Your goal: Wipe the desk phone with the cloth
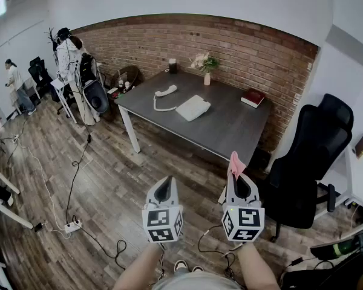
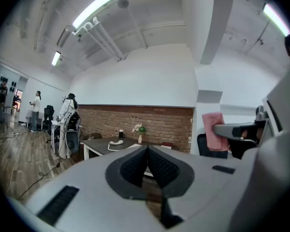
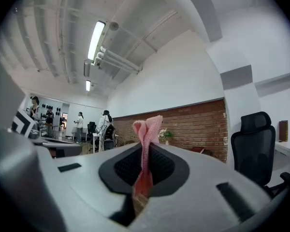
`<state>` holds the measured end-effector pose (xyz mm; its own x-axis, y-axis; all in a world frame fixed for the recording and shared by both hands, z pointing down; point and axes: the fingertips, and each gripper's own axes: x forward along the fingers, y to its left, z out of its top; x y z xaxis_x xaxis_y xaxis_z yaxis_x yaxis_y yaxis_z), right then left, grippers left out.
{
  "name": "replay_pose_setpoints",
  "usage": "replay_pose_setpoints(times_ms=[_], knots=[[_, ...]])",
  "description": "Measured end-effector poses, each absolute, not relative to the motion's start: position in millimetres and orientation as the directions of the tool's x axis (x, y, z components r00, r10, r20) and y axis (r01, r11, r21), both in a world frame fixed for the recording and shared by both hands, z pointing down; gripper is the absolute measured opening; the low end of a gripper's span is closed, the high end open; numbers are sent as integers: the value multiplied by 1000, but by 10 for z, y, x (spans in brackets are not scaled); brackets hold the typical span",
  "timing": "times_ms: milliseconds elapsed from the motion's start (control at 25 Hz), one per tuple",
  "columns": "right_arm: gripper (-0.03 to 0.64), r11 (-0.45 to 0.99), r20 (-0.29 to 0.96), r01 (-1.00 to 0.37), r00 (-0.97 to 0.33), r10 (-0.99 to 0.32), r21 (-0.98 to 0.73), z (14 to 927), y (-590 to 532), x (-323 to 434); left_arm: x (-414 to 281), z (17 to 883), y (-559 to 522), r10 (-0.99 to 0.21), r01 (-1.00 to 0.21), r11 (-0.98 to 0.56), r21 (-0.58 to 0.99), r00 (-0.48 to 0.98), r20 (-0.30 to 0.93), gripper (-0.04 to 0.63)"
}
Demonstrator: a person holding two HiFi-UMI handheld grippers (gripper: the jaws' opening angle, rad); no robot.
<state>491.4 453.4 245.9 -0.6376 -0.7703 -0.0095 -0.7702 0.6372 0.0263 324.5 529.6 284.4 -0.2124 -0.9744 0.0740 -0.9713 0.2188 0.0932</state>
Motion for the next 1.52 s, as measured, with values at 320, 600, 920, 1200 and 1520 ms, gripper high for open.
replay_pose_setpoints(times_ms=[320, 600, 920, 1200, 1520], knots=[[16, 631, -3, -776, -631, -776, 22, 2498, 4523, 4804, 3113, 2865, 5293, -973, -970, 225, 90, -220, 69, 5], [17, 616, 10, -788, -616, -788, 1, 2530, 4436, 4628, 2850, 2898, 5264, -972, -969, 230, 91, -224, 70, 5], [18, 597, 34, -802, -597, -801, -20, 2675, 4309, 4433, 2556, 3003, 5167, -970, -967, 237, 94, -229, 85, 5], [18, 593, 68, -804, -594, -801, -40, 2784, 4003, 4245, 2352, 3119, 4917, -966, -964, 245, 99, -234, 112, 5], [18, 608, 59, -793, -610, -791, -38, 2828, 3302, 3888, 2025, 3189, 4254, -960, -960, 263, 97, -252, 119, 5]])
